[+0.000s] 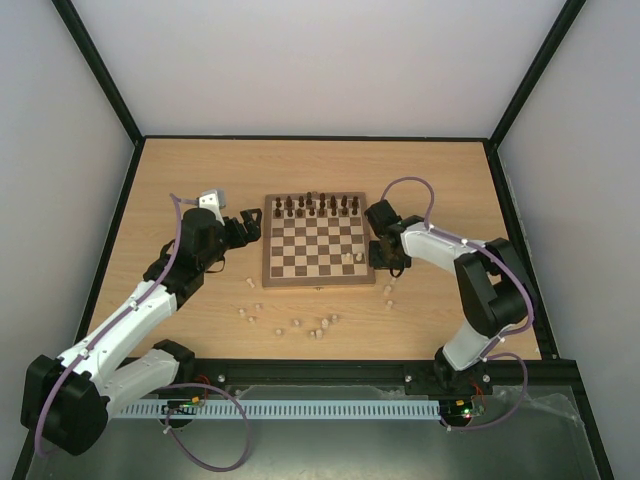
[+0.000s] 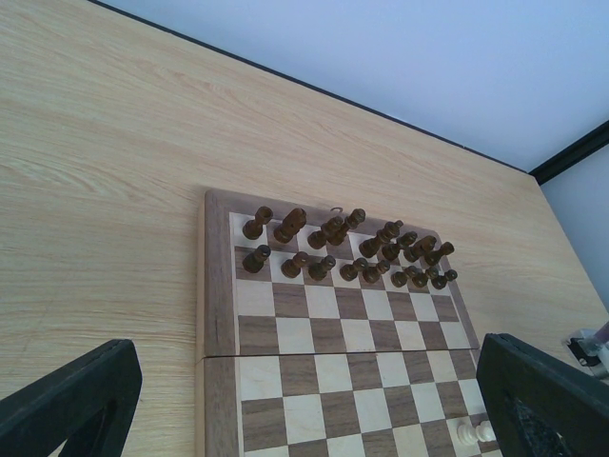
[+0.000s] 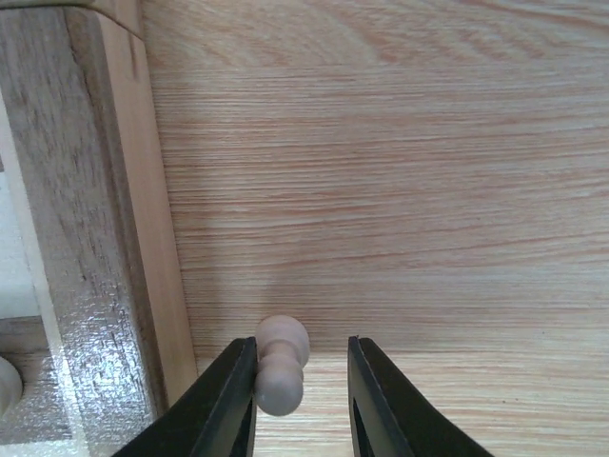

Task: Set up the chess pieces on the board
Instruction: Pick up the chess piece at the center of the board, then place the chess piece on the chessboard.

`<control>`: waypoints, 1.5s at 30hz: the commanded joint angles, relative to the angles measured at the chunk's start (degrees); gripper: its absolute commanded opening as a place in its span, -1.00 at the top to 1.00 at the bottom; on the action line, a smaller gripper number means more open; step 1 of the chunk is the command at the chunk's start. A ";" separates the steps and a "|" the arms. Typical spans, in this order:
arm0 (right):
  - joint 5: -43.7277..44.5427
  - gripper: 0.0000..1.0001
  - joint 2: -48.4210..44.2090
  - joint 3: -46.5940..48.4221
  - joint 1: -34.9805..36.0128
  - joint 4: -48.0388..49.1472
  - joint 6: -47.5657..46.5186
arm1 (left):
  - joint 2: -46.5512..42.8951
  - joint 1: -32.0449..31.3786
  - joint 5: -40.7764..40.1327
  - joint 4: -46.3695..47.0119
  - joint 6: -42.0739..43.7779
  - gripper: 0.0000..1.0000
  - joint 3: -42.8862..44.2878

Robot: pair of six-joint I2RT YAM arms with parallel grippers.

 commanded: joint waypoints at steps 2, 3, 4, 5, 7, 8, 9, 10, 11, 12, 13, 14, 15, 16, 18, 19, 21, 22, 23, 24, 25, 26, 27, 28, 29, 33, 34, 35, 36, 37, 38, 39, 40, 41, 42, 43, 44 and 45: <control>0.51 0.49 1.27 1.21 -0.67 -0.03 -0.88 | -0.03 -0.20 -0.15 0.19 0.04 -0.99 0.95; 0.51 0.53 1.50 1.32 -0.68 0.03 -0.96 | -0.01 -0.20 -0.07 0.19 -0.01 -0.99 1.01; 0.52 0.58 1.77 1.44 -0.68 0.01 -1.04 | -0.03 -0.20 -0.09 0.19 0.00 -0.99 0.95; 0.63 0.61 1.98 1.51 -0.68 0.00 -1.05 | -0.11 -0.20 -0.08 0.17 -0.01 -0.99 1.00; 1.02 0.69 2.01 1.44 -0.68 -0.12 -1.01 | -0.33 -0.23 -0.22 0.11 0.07 -0.99 1.00; 1.20 0.74 1.77 1.34 -0.68 -0.22 -0.97 | -0.42 -0.21 -0.27 0.10 0.07 -0.99 0.99; 1.32 0.79 1.40 1.33 -0.68 -0.44 -0.84 | -0.42 -0.20 -0.24 0.02 0.07 -0.99 1.01; 1.68 0.81 0.73 1.30 -0.68 -0.75 -0.73 | -0.42 -0.20 -0.28 0.04 0.14 -0.99 0.98; 2.08 0.82 -0.07 1.36 -0.68 -1.12 -0.63 | -0.48 -0.20 -0.22 0.02 0.08 -0.99 1.01; 2.29 0.82 -0.98 1.55 -0.68 -1.60 -0.56 | -0.43 -0.20 -0.18 0.01 0.08 -0.99 1.04; 2.47 0.82 -1.92 1.70 -0.68 -2.24 -0.49 | -0.43 -0.20 -0.15 0.00 0.06 -0.99 1.05; 2.60 0.82 -2.91 1.97 -0.68 -2.83 -0.45 | -0.42 -0.20 -0.16 0.01 0.01 -0.99 1.06; 2.61 0.82 -4.43 2.42 -0.68 -3.52 -0.44 | -0.45 -0.20 -0.03 0.05 -0.01 -0.99 1.01; 2.39 0.82 -5.56 3.08 -0.68 -4.20 -0.46 | -0.43 -0.20 0.02 0.07 0.03 -0.99 1.03; 1.34 0.82 -7.83 4.37 -0.41 -5.56 -0.80 | -0.54 -0.20 0.02 0.07 -0.01 -0.99 1.05; 0.95 0.82 -8.80 5.20 -0.11 -6.33 -1.01 | -0.52 -0.20 -0.01 0.14 -0.07 -0.99 1.02; 0.77 0.82 -10.15 7.32 1.16 -7.97 -0.96 | -0.59 -0.20 0.05 0.12 -0.03 -0.99 0.96; 0.65 0.82 -10.57 8.35 2.02 -8.96 -0.92 | -0.54 -0.20 0.05 0.06 -0.07 -0.99 0.98; 0.35 0.82 -10.73 9.47 3.12 -9.63 -0.87 | -0.55 -0.20 0.04 0.05 -0.05 -0.99 1.03; 0.03 0.82 -10.71 10.60 4.36 -10.15 -0.76 | -0.62 -0.20 0.00 0.08 -0.10 -0.99 1.02; -0.21 0.82 -10.47 11.65 5.66 -10.68 -0.66 | -0.70 -0.20 -0.09 -0.05 -0.10 -0.99 1.03; -0.35 0.82 -9.97 12.65 7.05 -11.11 -0.52 | -0.75 -0.20 -0.15 -0.12 -0.10 -0.99 1.05; -0.68 0.82 -9.07 13.49 8.66 -11.24 -0.34 | -0.81 -0.20 -0.22 -0.08 -0.04 -0.99 1.09; -1.17 0.82 -8.38 14.22 9.65 -11.31 -0.21 | -0.84 -0.20 -0.24 -0.15 -0.04 -0.99 1.07; -1.65 0.82 -7.52 14.84 10.61 -11.27 -0.06 | -0.86 -0.20 -0.24 -0.16 -0.03 -0.99 1.07; -2.11 0.82 -3.11 17.26 13.87 -11.57 0.17 | -1.04 -0.20 -0.41 -0.32 0.01 -0.99 1.07; -2.20 0.82 -1.81 17.81 14.47 -11.79 0.20 | -1.13 -0.20 -0.41 -0.34 -0.01 -0.99 1.04; -2.11 0.82 -0.60 18.31 15.06 -11.93 0.26 | -1.17 -0.20 -0.41 -0.34 0.00 -0.99 1.14; -1.92 0.82 0.49 18.73 15.53 -12.05 0.37 | -1.26 -0.20 -0.46 -0.38 0.02 -0.99 1.13; -1.74 0.82 1.64 19.09 15.85 -12.05 0.50 | -1.35 -0.20 -0.50 -0.42 0.08 -0.99 1.13; -1.63 0.82 2.58 19.45 16.04 -12.18 0.64 | -1.40 -0.20 -0.55 -0.49 0.08 -0.99 1.13; -1.54 0.81 3.46 19.70 16.22 -12.19 0.69 | -1.42 -0.20 -0.58 -0.51 0.10 -0.99 1.13; -1.41 0.81 4.25 19.92 16.25 -12.23 0.78 | -1.48 -0.20 -0.62 -0.51 0.08 -0.99 1.16; -1.27 0.81 5.10 20.30 16.47 -12.10 0.70 | -1.48 -0.20 -0.61 -0.51 0.09 -0.99 1.13; -1.32 0.81 5.65 20.52 16.68 -12.02 0.70 | -1.47 -0.20 -0.67 -0.51 0.09 -0.99 1.13; -1.34 0.81 6.18 20.78 16.78 -11.99 0.70 | -1.54 -0.20 -0.63 -0.51 0.08 -0.99 1.19; -1.26 0.80 6.76 21.00 16.87 -11.95 0.70 | -1.48 -0.20 -0.60 -0.51 0.07 -0.99 1.23; -1.32 0.80 7.28 21.23 16.96 -11.95 0.64 | -1.55 -0.20 -0.59 -0.51 0.10 -0.99 1.27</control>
